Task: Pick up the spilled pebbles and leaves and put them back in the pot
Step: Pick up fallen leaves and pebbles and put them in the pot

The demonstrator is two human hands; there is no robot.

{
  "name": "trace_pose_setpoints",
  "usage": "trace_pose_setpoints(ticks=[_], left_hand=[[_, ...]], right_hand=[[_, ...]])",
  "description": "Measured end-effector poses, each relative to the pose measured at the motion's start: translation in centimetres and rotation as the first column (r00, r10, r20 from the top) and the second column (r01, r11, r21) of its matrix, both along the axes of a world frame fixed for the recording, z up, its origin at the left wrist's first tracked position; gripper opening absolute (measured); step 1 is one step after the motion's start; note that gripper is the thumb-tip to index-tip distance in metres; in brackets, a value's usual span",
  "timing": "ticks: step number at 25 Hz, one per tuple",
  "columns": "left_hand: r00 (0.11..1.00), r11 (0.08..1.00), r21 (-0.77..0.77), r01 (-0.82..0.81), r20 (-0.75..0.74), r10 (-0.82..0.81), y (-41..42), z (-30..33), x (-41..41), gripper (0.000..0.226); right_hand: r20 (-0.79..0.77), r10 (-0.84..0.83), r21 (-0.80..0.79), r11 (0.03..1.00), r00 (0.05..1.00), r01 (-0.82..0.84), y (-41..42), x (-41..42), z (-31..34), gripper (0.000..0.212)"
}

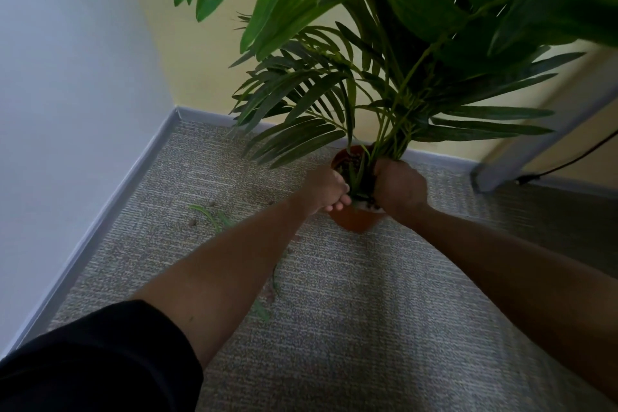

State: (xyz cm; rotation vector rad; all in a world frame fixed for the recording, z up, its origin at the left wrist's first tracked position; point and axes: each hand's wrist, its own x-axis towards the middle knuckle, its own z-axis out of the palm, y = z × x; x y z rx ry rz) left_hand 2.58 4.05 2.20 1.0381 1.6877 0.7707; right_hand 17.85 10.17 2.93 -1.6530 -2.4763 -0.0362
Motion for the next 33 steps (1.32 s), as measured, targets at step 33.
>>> trace_pose_setpoints(ticks=[33], left_hand=[[0.081, 0.693, -0.422, 0.585, -0.819, -0.568, -16.5, -11.4, -9.3, 0.029]], right_hand=[[0.133, 0.784, -0.519, 0.577, 0.607, -0.631, -10.8, -8.9, -13.2, 0.017]])
